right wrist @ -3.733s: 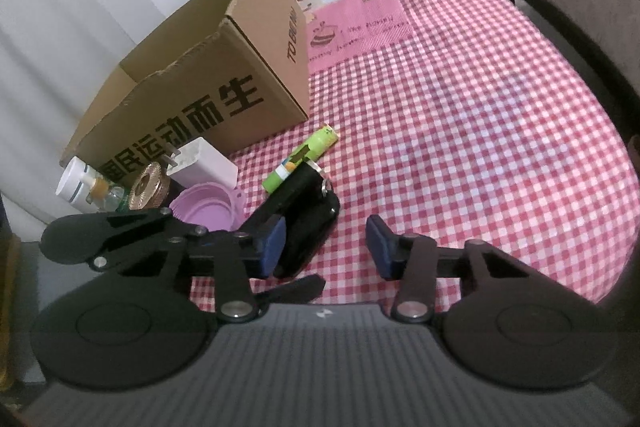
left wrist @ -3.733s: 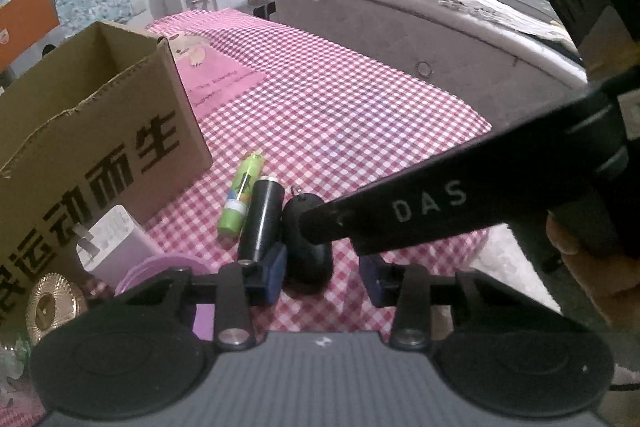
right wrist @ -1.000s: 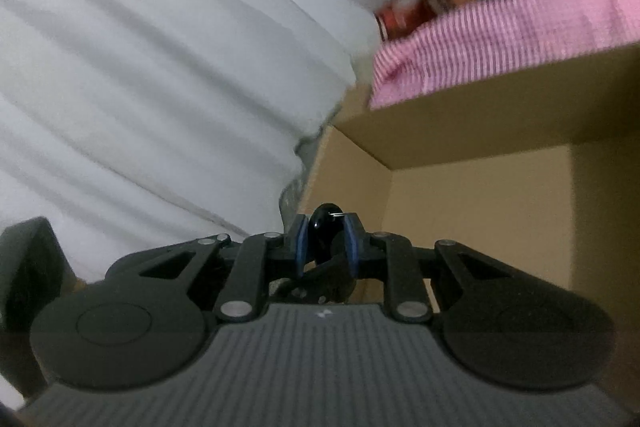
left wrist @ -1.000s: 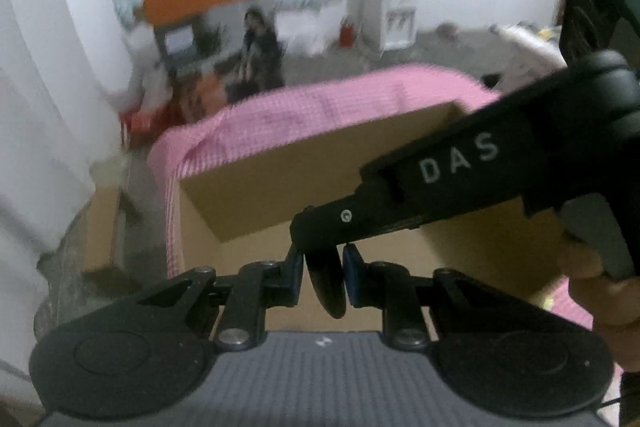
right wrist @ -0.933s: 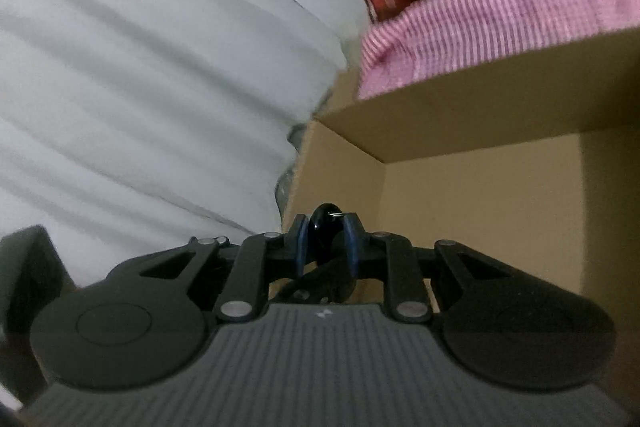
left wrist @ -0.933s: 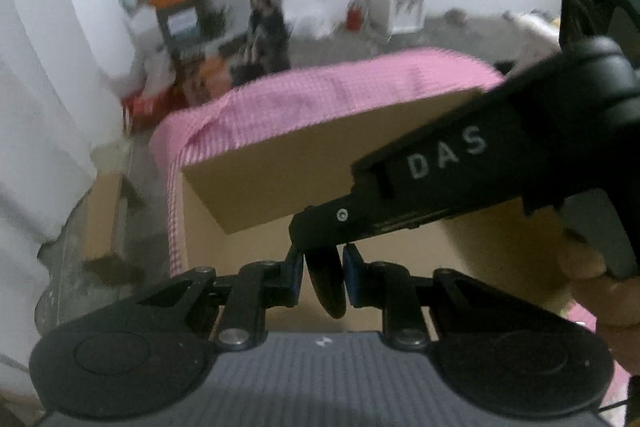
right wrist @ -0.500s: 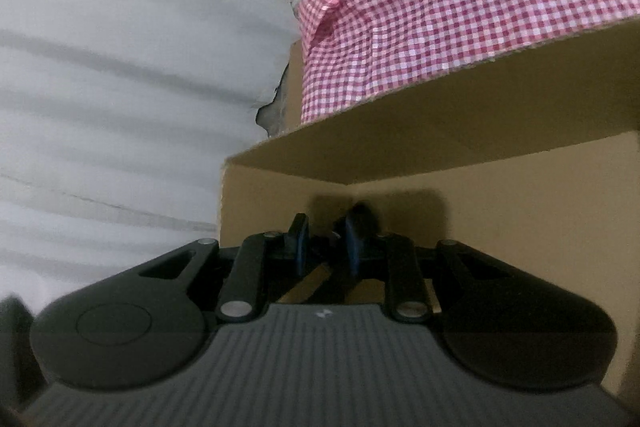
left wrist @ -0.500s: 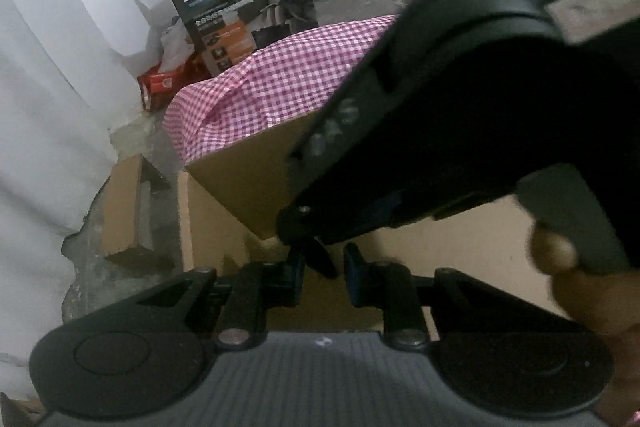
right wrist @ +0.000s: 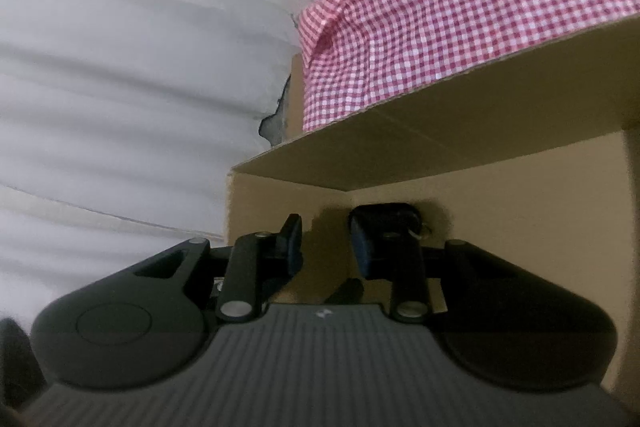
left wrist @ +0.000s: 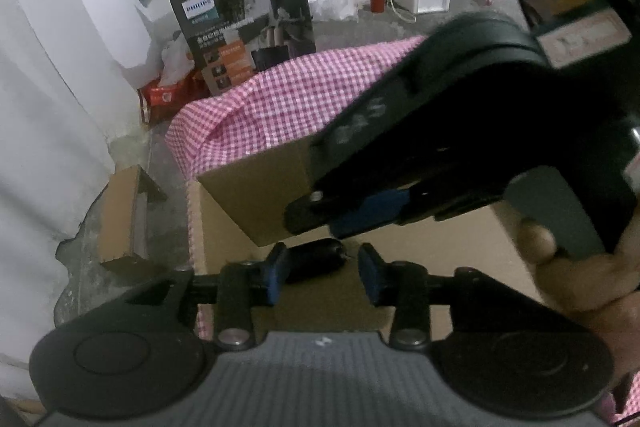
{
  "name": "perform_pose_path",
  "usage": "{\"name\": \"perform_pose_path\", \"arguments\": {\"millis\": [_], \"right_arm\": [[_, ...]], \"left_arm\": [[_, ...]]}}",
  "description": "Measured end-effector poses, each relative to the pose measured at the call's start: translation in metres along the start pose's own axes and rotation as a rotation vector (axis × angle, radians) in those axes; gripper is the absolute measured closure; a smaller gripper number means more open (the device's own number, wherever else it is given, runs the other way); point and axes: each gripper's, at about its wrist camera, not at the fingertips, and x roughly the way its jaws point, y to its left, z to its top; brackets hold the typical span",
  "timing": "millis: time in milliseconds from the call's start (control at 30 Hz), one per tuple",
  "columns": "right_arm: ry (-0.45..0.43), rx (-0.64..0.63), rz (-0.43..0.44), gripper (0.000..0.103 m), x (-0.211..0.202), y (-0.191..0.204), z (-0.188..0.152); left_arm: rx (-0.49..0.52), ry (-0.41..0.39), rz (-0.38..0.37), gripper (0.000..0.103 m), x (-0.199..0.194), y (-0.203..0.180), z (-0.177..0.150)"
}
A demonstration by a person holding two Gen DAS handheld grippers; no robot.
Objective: Organize rigid objects
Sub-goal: 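Carry the black oval case into the cardboard box and open the right tool, then move the right tool out of the box to the black cylinder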
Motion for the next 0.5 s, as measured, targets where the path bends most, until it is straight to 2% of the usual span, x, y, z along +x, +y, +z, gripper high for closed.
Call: {"name": "perform_pose_path", "arguments": {"millis": [200,233,267,300,500], "right_arm": [[-0.065,-0.073,0.027,0.075,-0.059,0.008,-0.026],[-0.080,-0.090,0.038,0.075,-0.077,0.009,-0.035],[-0.095,-0.101,0.047,0.075,-0.087,0.009,-0.042],[-0.111,-0.115,0.053,0.075,-0.101,0.008,-0.051],[-0.208,-0.194,0.075,0.070,-0.191,-0.011,-0.127]], "left_arm": [[-0.001,-0.094,-0.014,0.048,-0.051,-0.001,-0.009],[0.001,-0.112,-0.020,0.045,-0.062,-0.002,-0.012],[0.004,-0.132,-0.028,0.036,-0.073,-0.003,-0.015],[0.006,-0.153,-0.037,0.030,-0.084,-0.006,-0.021],[0.049,-0.254,-0.111,0.018,-0.138,-0.030,-0.053]]}}
